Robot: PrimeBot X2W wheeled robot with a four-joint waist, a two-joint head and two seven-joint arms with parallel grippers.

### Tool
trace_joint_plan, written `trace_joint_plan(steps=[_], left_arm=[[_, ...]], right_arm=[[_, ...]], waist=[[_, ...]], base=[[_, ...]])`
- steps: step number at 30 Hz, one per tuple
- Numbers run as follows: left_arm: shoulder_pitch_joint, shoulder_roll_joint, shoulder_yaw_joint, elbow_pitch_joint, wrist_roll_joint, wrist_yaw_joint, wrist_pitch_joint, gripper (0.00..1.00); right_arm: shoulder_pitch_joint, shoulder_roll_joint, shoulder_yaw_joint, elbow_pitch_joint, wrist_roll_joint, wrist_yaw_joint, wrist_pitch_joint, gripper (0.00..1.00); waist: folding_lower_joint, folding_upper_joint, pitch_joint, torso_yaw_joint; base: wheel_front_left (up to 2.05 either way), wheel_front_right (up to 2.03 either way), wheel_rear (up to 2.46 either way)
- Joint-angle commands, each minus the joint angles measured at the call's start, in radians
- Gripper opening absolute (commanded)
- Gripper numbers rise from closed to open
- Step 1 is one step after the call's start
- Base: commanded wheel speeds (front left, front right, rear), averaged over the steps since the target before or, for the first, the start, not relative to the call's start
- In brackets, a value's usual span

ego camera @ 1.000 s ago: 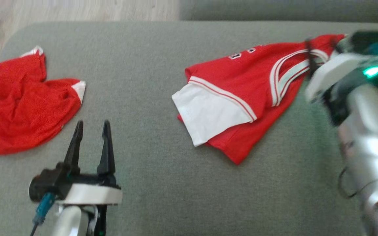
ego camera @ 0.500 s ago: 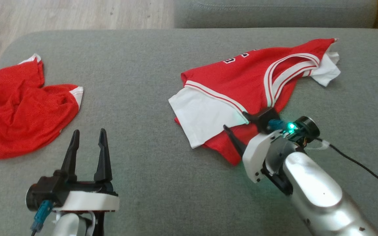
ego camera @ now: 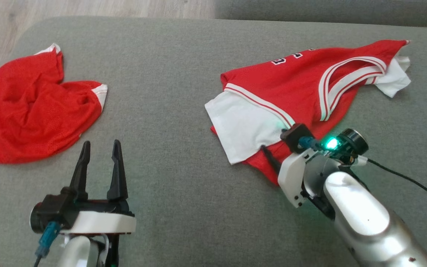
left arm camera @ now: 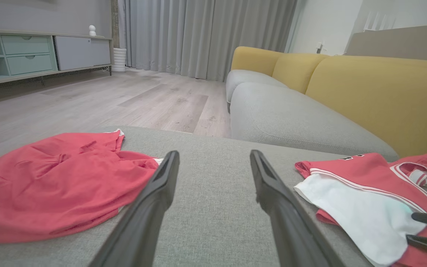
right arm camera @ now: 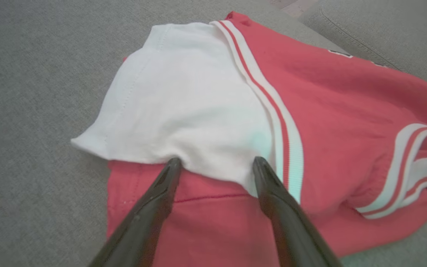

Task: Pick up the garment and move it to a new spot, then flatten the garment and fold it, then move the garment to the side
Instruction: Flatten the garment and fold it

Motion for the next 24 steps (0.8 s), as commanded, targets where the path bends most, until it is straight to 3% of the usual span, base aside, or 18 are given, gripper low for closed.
trace_joint_plan(steps=[1,5,6,7,8,16,24], left_arm=[[-0.046,0.005,0.035,-0.031,0.004,-0.006,-0.009,1.00],[-0.053,0.001,0.034,-0.031,0.005,-0.009,-0.009,1.00],[-0.054,0.000,0.034,-0.030,0.006,-0.010,-0.009,1.00],[-0.055,-0.001,0.034,-0.030,0.006,-0.011,-0.009,1.00],[-0.056,-0.001,0.034,-0.029,0.006,-0.011,-0.009,1.00],[-0.042,-0.003,0.048,-0.026,0.011,-0.010,-0.009,1.00],[-0.006,0.004,0.066,-0.031,0.013,-0.005,-0.009,1.00]], right_arm=[[-0.048,0.015,-0.001,-0.022,-0.017,0.008,-0.006,1.00],[-0.077,0.036,-0.030,0.026,-0.033,0.008,0.000,0.98],[-0.083,0.042,-0.041,0.039,-0.030,0.008,-0.001,0.65],[-0.088,0.048,-0.050,0.050,-0.027,0.008,-0.005,0.21],[-0.092,0.055,-0.061,0.060,-0.019,0.008,-0.011,0.00],[-0.057,0.075,-0.135,0.014,0.042,0.008,-0.079,0.00],[0.160,-0.031,-0.400,-0.274,0.001,0.008,0.006,0.00]], waist=[[-0.0001,0.0000,0.006,0.006],[-0.0001,0.0000,0.016,0.015],[-0.0001,0.0000,0.017,0.018],[-0.0001,0.0000,0.018,0.020],[-0.0001,0.0000,0.019,0.022],[-0.0001,0.0000,-0.003,0.016],[-0.0001,0.0000,-0.050,-0.040]], base=[[0.00,0.00,0.00],[0.00,0.00,0.00],[0.00,0.00,0.00],[0.00,0.00,0.00],[0.00,0.00,0.00],[0.00,0.00,0.00],[0.00,0.00,0.00]])
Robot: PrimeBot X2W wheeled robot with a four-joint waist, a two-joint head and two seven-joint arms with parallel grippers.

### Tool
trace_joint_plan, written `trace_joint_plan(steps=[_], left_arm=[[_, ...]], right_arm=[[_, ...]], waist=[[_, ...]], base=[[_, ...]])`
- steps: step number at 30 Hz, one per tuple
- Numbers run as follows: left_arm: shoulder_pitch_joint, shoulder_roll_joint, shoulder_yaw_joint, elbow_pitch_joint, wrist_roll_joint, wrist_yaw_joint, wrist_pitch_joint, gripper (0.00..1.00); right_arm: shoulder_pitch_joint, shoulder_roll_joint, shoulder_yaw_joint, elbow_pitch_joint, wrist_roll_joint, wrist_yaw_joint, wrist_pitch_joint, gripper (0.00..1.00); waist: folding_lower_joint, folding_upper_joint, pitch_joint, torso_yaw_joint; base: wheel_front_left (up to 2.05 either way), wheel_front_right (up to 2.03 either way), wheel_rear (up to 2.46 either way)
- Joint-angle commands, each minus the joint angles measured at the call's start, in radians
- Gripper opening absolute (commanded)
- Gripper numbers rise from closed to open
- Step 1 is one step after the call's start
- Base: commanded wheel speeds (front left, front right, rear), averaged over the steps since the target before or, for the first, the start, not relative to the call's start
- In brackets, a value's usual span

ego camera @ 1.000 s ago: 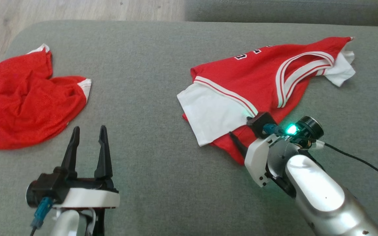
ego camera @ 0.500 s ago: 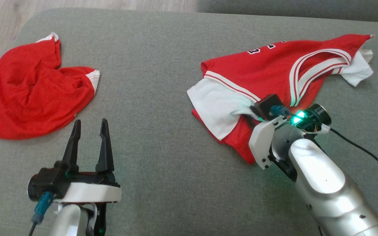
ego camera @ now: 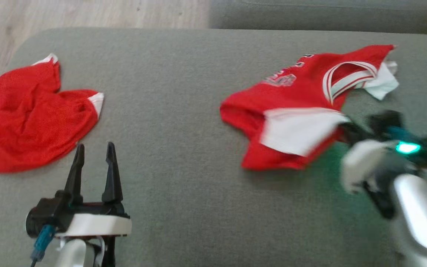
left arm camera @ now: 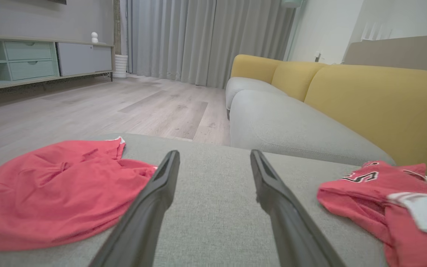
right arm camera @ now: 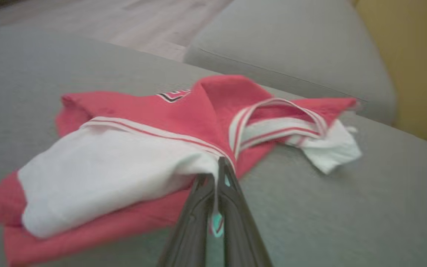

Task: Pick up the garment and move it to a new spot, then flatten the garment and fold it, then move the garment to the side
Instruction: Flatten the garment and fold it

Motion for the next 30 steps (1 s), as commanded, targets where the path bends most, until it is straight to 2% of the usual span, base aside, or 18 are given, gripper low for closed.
trace_joint_plan(steps=[1,5,6,7,13,17,20,25,30], left_arm=[[-0.017,0.010,0.034,-0.033,0.009,0.002,-0.009,1.00],[-0.006,0.012,0.035,-0.038,0.011,0.004,-0.009,1.00],[-0.005,0.012,0.034,-0.039,0.012,0.005,-0.009,1.00],[-0.005,0.013,0.032,-0.040,0.013,0.005,-0.009,1.00],[-0.004,0.018,0.023,-0.033,0.015,0.005,-0.009,1.00],[0.010,0.019,0.017,-0.028,0.014,0.007,-0.009,1.00],[0.022,0.019,0.015,-0.027,0.010,0.009,-0.009,1.00],[0.029,0.021,0.012,-0.030,0.005,0.013,-0.007,1.00],[0.022,0.022,0.011,-0.038,0.001,0.018,-0.005,1.00]], right_arm=[[-0.007,-0.006,0.004,-0.046,-0.006,0.008,0.004,0.00],[0.090,-0.031,-0.172,-0.152,-0.074,0.008,0.069,0.00],[0.105,-0.030,-0.206,-0.160,-0.090,0.008,0.078,0.85],[0.118,-0.023,-0.235,-0.162,-0.106,0.008,0.091,1.00],[0.145,0.058,-0.346,-0.192,-0.145,0.008,0.060,1.00],[0.162,0.121,-0.365,-0.241,-0.079,0.008,-0.040,1.00],[0.196,0.139,-0.323,-0.261,-0.010,0.008,-0.067,1.00],[0.241,0.144,-0.203,-0.254,0.056,0.008,-0.008,1.00],[0.211,0.144,-0.113,-0.200,-0.044,0.008,0.055,1.00]], waist=[[0.0000,0.0000,-0.011,-0.016],[0.0000,0.0000,-0.021,-0.051],[0.0000,0.0000,-0.023,-0.058],[0.0000,0.0000,-0.024,-0.063],[0.0000,0.0000,-0.041,-0.080],[0.0000,0.0000,-0.059,-0.081],[0.0000,0.0000,-0.070,-0.079],[0.0000,0.0000,-0.072,-0.074],[0.0000,0.0000,-0.053,-0.071]], base=[[0.00,0.00,0.00],[0.00,0.00,0.00],[0.00,0.00,0.00],[0.00,0.00,0.00],[0.00,0.00,0.00],[0.00,0.00,0.00],[0.00,0.00,0.00],[0.00,0.00,0.00],[0.00,0.00,0.00]])
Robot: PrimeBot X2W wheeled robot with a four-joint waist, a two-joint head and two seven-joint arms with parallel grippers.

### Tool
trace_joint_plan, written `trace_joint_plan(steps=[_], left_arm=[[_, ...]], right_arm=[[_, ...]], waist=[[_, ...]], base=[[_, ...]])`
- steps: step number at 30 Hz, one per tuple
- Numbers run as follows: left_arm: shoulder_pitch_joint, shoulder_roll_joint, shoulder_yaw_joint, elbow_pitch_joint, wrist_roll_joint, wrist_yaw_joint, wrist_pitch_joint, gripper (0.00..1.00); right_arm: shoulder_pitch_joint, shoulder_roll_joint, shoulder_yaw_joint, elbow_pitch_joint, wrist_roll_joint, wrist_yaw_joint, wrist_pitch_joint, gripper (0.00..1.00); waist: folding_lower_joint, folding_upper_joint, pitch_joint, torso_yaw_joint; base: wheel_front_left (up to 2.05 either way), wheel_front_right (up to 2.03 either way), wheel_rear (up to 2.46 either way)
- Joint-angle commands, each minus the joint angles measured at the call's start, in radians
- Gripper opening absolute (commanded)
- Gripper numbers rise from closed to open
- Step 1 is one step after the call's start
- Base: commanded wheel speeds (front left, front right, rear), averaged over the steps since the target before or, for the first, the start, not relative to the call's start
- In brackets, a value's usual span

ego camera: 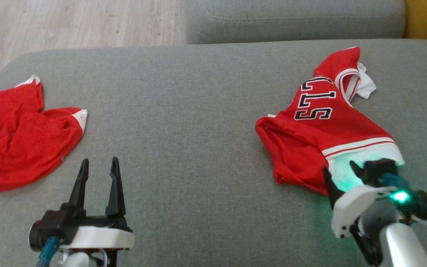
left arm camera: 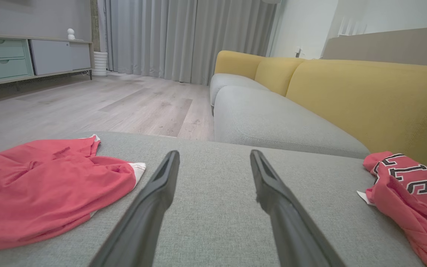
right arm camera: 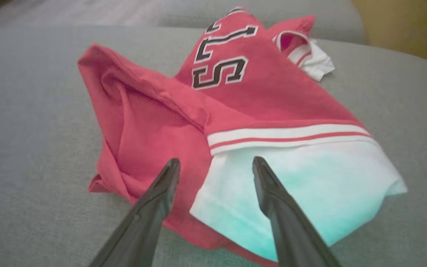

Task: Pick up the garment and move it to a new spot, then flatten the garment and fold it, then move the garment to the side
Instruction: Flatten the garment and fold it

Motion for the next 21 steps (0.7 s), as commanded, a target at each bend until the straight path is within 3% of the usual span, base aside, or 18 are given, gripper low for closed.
trace_joint_plan(steps=[1,12,21], left_arm=[[-0.040,0.017,0.025,-0.038,-0.005,0.008,-0.006,1.00],[-0.067,0.014,0.014,-0.036,-0.014,0.010,-0.006,1.00],[-0.072,0.012,0.013,-0.032,-0.018,0.014,-0.008,1.00]], right_arm=[[-0.071,-0.006,0.036,-0.005,-0.040,0.008,0.019,1.00],[-0.216,-0.006,0.013,0.192,-0.223,0.008,0.079,1.00],[-0.231,-0.006,-0.034,0.247,-0.290,0.008,0.087,1.00]], waist=[[0.0000,0.0000,0.010,0.003],[0.0000,0.0000,0.040,0.032],[0.0000,0.0000,0.046,0.034]], base=[[0.00,0.00,0.00],[0.00,0.00,0.00],[0.00,0.00,0.00]])
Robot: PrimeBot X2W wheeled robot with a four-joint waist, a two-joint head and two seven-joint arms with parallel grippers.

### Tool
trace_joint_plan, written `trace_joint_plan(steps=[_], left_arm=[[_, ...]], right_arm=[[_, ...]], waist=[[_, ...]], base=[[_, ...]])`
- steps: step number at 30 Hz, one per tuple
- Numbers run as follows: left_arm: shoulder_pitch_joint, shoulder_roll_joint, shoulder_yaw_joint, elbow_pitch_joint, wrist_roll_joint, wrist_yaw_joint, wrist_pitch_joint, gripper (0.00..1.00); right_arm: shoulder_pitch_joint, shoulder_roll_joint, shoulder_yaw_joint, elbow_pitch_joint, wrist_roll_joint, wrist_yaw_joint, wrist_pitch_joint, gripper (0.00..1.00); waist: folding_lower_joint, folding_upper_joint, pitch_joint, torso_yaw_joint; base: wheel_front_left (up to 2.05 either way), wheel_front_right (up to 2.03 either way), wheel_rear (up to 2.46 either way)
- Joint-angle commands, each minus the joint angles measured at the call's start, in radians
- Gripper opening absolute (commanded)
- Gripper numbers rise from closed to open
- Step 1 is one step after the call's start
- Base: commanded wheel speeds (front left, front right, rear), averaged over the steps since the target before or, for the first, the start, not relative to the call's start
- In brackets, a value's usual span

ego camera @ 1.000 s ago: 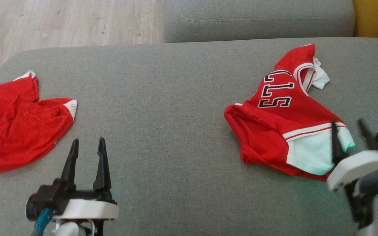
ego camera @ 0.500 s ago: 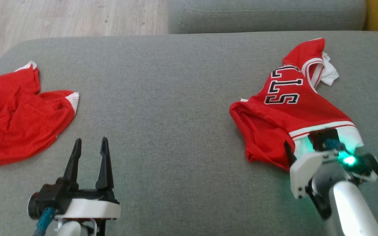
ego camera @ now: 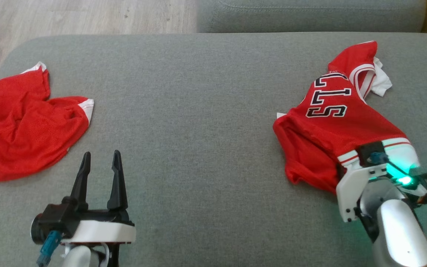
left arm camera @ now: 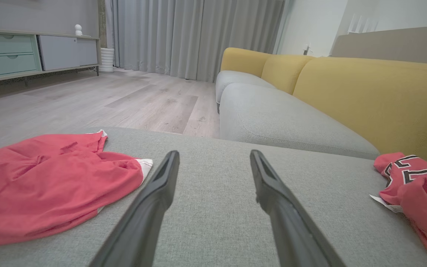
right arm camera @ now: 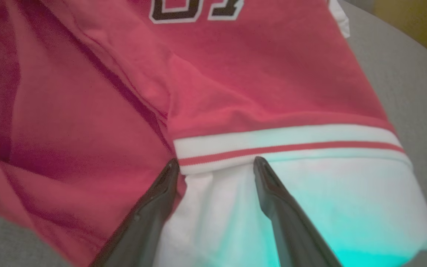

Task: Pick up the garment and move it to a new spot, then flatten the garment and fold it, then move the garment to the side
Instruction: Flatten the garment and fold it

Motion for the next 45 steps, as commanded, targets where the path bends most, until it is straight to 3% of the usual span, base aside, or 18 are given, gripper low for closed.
trace_joint_plan(steps=[1,5,7,14,19,25,31,39,45], left_arm=[[-0.044,0.012,0.028,-0.030,-0.008,0.007,-0.008,1.00],[-0.042,0.011,0.028,-0.032,-0.011,0.008,-0.008,1.00],[-0.043,0.012,0.028,-0.033,-0.012,0.008,-0.008,1.00],[-0.041,0.016,0.034,-0.039,-0.015,0.013,-0.009,1.00],[-0.043,0.018,0.040,-0.045,-0.019,0.018,-0.009,1.00],[-0.053,0.016,0.033,-0.043,-0.019,0.015,-0.009,1.00],[-0.041,0.012,0.020,-0.032,-0.019,0.012,-0.009,1.00],[-0.017,0.015,0.027,-0.040,-0.022,0.017,-0.010,1.00],[-0.032,0.020,0.027,-0.043,-0.023,0.015,-0.010,1.00]], right_arm=[[-0.043,-0.005,0.009,-0.028,-0.006,0.008,-0.005,1.00],[-0.043,-0.005,-0.027,-0.033,-0.001,0.008,-0.010,1.00],[-0.056,-0.005,-0.042,-0.044,0.025,0.008,-0.042,0.00],[-0.133,-0.005,-0.046,-0.117,0.155,0.008,-0.195,0.00],[-0.258,-0.005,0.127,-0.135,0.284,0.008,-0.217,0.00],[-0.534,-0.005,0.321,-0.124,0.458,0.008,-0.280,0.00],[-0.731,-0.005,0.344,-0.104,0.511,0.008,-0.412,0.00],[-0.569,-0.030,0.285,-0.012,0.388,0.008,-0.388,0.00],[-0.356,-0.079,0.155,0.035,0.281,0.008,-0.398,0.00]], waist=[[-0.0001,0.0000,0.000,-0.002],[-0.0001,0.0000,0.000,-0.010],[-0.0001,0.0000,0.002,-0.018],[-0.0001,0.0000,-0.001,-0.046],[-0.0001,0.0000,0.004,-0.070],[-0.0001,0.0000,0.005,-0.068],[-0.0001,0.0000,-0.010,-0.040],[-0.0001,0.0000,-0.007,-0.038],[-0.0001,0.0000,0.016,-0.054]], base=[[0.00,0.00,0.00],[0.00,0.00,0.00],[0.00,0.00,0.00],[0.00,0.00,0.00],[0.00,0.00,0.00],[0.00,0.00,0.00],[0.00,0.00,0.00],[0.00,0.00,0.00],[0.00,0.00,0.00]])
